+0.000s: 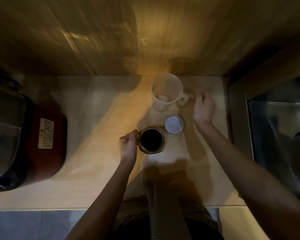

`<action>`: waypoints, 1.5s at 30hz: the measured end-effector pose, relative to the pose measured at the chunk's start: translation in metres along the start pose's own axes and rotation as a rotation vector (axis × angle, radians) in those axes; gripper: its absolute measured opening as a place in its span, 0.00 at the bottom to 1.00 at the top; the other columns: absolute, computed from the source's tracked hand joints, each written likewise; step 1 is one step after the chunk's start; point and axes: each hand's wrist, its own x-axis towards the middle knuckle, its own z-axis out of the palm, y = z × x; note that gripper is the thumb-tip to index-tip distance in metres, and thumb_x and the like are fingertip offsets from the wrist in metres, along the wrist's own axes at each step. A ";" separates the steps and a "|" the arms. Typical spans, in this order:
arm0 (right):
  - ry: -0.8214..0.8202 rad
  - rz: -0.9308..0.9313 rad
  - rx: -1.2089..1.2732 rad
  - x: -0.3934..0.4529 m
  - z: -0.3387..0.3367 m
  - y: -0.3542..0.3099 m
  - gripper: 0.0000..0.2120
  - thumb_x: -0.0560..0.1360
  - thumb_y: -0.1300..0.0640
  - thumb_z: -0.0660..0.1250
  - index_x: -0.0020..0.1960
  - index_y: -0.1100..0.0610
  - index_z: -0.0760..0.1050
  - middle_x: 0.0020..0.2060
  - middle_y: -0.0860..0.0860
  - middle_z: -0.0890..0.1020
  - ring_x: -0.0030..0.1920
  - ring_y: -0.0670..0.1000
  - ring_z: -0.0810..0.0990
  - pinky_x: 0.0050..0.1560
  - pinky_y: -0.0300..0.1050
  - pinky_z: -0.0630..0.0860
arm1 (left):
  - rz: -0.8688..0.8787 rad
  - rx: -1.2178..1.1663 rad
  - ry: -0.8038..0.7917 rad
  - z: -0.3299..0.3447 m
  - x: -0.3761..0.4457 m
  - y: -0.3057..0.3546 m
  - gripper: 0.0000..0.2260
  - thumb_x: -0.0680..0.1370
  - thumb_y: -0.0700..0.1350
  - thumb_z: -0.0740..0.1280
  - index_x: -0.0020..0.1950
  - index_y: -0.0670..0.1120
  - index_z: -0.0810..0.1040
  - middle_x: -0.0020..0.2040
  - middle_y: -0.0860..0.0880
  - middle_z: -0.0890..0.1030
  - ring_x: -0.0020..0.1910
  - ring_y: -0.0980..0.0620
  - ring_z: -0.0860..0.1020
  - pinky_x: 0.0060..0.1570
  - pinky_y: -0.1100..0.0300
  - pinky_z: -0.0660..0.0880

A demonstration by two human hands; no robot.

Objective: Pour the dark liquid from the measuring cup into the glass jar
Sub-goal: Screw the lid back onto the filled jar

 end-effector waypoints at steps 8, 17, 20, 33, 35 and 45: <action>-0.429 -0.185 -0.317 -0.046 0.004 0.061 0.29 0.62 0.54 0.76 0.61 0.60 0.71 0.56 0.58 0.77 0.57 0.58 0.74 0.54 0.52 0.74 | 0.161 0.249 0.008 -0.008 0.002 0.000 0.16 0.76 0.44 0.61 0.28 0.45 0.74 0.29 0.49 0.74 0.31 0.56 0.72 0.35 0.59 0.67; -0.415 -0.368 -0.428 -0.063 -0.008 0.040 0.38 0.65 0.49 0.75 0.70 0.58 0.64 0.64 0.56 0.74 0.63 0.57 0.72 0.58 0.48 0.70 | 0.288 0.324 -0.233 -0.031 -0.017 0.015 0.16 0.70 0.43 0.57 0.57 0.47 0.71 0.56 0.47 0.74 0.52 0.51 0.72 0.44 0.65 0.71; -0.422 -0.433 -0.391 -0.066 -0.028 0.033 0.39 0.63 0.51 0.77 0.69 0.58 0.65 0.64 0.55 0.73 0.64 0.56 0.71 0.59 0.46 0.69 | 0.397 0.576 -0.423 -0.037 -0.025 0.022 0.32 0.66 0.46 0.67 0.69 0.49 0.62 0.65 0.55 0.65 0.65 0.56 0.64 0.61 0.64 0.64; -0.626 -0.825 -0.537 -0.091 -0.077 -0.023 0.46 0.59 0.47 0.76 0.71 0.54 0.60 0.63 0.51 0.74 0.63 0.52 0.73 0.57 0.42 0.69 | 0.444 0.589 -0.397 -0.026 -0.025 0.016 0.42 0.56 0.58 0.76 0.68 0.50 0.65 0.66 0.50 0.74 0.63 0.55 0.71 0.59 0.65 0.65; -0.683 -0.864 -0.523 -0.096 -0.075 -0.033 0.45 0.60 0.48 0.76 0.71 0.55 0.59 0.62 0.52 0.74 0.61 0.53 0.73 0.54 0.40 0.69 | 0.446 0.556 -0.405 -0.028 -0.026 0.015 0.43 0.55 0.60 0.74 0.67 0.51 0.66 0.65 0.50 0.75 0.62 0.58 0.70 0.59 0.65 0.65; -0.781 -1.045 -0.810 -0.113 -0.034 -0.064 0.45 0.61 0.43 0.76 0.70 0.54 0.58 0.62 0.53 0.76 0.61 0.55 0.74 0.61 0.51 0.72 | 0.429 0.521 -0.414 -0.030 -0.024 0.016 0.39 0.59 0.48 0.79 0.68 0.51 0.67 0.62 0.50 0.77 0.62 0.52 0.73 0.57 0.64 0.67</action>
